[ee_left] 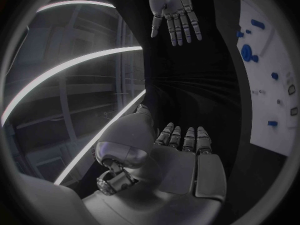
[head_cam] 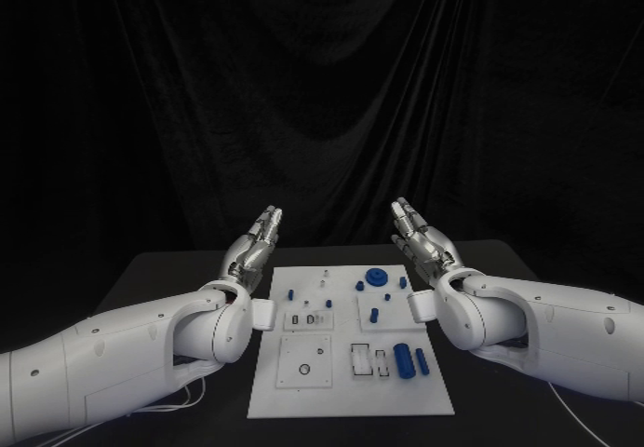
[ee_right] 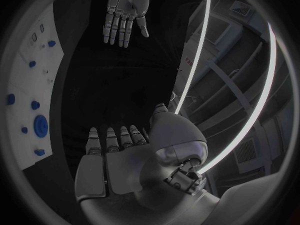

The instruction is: Assemble the parts on the task board

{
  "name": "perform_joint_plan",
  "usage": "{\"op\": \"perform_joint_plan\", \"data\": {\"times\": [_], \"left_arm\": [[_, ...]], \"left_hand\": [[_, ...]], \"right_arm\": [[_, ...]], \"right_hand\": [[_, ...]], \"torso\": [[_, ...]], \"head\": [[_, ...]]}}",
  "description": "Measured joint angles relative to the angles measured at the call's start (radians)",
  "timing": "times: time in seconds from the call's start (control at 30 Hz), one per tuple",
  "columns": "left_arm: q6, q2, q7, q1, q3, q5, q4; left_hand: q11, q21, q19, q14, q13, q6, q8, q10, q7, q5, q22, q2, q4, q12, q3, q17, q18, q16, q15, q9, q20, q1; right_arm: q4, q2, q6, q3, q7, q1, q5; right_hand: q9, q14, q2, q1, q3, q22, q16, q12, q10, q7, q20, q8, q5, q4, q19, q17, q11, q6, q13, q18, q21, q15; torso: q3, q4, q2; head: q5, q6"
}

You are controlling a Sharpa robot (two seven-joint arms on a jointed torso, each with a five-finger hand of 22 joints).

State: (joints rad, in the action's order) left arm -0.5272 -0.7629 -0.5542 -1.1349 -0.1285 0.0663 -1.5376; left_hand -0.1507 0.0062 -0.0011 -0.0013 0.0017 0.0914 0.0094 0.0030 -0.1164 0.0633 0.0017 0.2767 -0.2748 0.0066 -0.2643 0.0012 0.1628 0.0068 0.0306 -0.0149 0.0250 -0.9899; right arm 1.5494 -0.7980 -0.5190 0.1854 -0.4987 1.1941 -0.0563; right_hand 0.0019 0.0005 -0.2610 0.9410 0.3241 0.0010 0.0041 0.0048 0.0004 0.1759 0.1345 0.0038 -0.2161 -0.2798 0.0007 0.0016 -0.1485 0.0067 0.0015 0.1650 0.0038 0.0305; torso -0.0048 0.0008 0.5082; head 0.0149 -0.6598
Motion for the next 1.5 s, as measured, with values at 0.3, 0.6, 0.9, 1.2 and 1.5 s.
{"op": "perform_joint_plan", "data": {"times": [0.3, 0.6, 0.9, 1.2, 1.5], "left_arm": [[0.254, 0.012, -0.070, -0.053, -0.070, 0.060, 0.020], [0.391, 0.010, -0.104, -0.066, -0.085, 0.080, 0.056], [0.457, 0.012, -0.116, -0.066, -0.085, 0.061, 0.082], [0.479, -0.013, -0.119, -0.065, -0.085, -0.008, 0.092], [0.480, -0.070, -0.120, -0.065, -0.085, -0.078, 0.095]], "left_hand": [[0.011, 0.000, 0.002, 0.000, -0.001, 0.012, 0.004, -0.004, 0.012, 0.027, 0.000, 0.004, -0.012, 0.000, -0.012, 0.000, 0.000, 0.000, 0.000, -0.001, -0.061, -0.074], [0.014, 0.000, 0.002, 0.000, -0.001, 0.015, 0.004, -0.001, 0.015, 0.041, 0.000, 0.005, -0.012, 0.000, -0.012, 0.000, 0.000, 0.000, 0.000, -0.002, -0.068, -0.084], [0.020, 0.000, 0.000, 0.000, -0.001, 0.018, 0.004, -0.001, 0.018, 0.113, 0.000, 0.012, -0.016, 0.000, 0.003, 0.000, 0.000, 0.000, 0.000, -0.002, -0.095, -0.123], [0.095, 0.000, 0.001, 0.001, -0.001, 0.041, 0.008, -0.003, 0.041, 0.158, -0.001, 0.004, -0.016, 0.000, 0.003, 0.000, 0.000, 0.000, -0.032, -0.005, -0.144, -0.175], [0.146, 0.033, 0.050, 0.030, 0.006, 0.065, 0.011, 0.024, 0.043, 0.258, 0.022, 0.010, -0.018, 0.003, 0.015, 0.009, 0.000, 0.015, -0.132, -0.008, -0.235, -0.259]], "right_arm": [[-0.008, -0.007, 0.191, 0.061, 0.030, 0.054, -0.042], [-0.020, -0.029, 0.275, 0.063, 0.042, 0.057, -0.057], [-0.044, -0.037, 0.349, 0.063, 0.045, 0.057, -0.061], [-0.059, -0.056, 0.388, 0.063, 0.050, 0.057, -0.031], [-0.093, -0.062, 0.403, 0.064, 0.056, 0.083, 0.146]], "right_hand": [[0.006, 0.000, 0.018, 0.072, 0.010, 0.003, 0.000, 0.000, 0.000, -0.029, 0.047, 0.000, -0.011, -0.010, 0.008, 0.000, 0.103, 0.029, 0.000, 0.000, 0.000, -0.092], [0.007, -0.003, 0.020, 0.082, 0.010, 0.008, 0.000, 0.000, 0.000, -0.036, 0.059, 0.003, -0.012, -0.010, 0.019, 0.000, 0.113, 0.036, 0.000, 0.000, 0.004, -0.112], [0.011, 0.037, 0.033, 0.137, 0.005, 0.033, 0.013, 0.005, 0.001, -0.054, 0.130, 0.004, -0.043, -0.005, 0.099, 0.011, 0.158, 0.054, 0.002, -0.001, 0.055, -0.194], [0.021, 0.352, 0.068, 0.333, -0.042, 0.119, 0.118, 0.119, 0.038, -0.131, 0.153, 0.014, -0.165, 0.072, 0.555, 0.067, 0.244, 0.113, 0.026, -0.001, 0.275, -0.233], [0.063, 0.990, 0.090, 0.573, -0.097, 0.231, 0.432, 0.515, 0.410, -0.249, 0.072, 0.073, -0.167, 0.232, 0.996, 0.167, 0.318, 0.367, 0.078, 0.010, 0.538, -0.134]], "torso": [[-0.0001, 0.0000, -0.001], [0.0000, -0.0003, 0.000], [0.0011, -0.0033, 0.002], [0.0016, -0.0026, 0.001], [0.0006, -0.0024, -0.001]], "head": [[0.000, 0.000], [0.006, -0.028], [0.013, -0.060], [0.012, -0.106], [-0.008, -0.179]]}}
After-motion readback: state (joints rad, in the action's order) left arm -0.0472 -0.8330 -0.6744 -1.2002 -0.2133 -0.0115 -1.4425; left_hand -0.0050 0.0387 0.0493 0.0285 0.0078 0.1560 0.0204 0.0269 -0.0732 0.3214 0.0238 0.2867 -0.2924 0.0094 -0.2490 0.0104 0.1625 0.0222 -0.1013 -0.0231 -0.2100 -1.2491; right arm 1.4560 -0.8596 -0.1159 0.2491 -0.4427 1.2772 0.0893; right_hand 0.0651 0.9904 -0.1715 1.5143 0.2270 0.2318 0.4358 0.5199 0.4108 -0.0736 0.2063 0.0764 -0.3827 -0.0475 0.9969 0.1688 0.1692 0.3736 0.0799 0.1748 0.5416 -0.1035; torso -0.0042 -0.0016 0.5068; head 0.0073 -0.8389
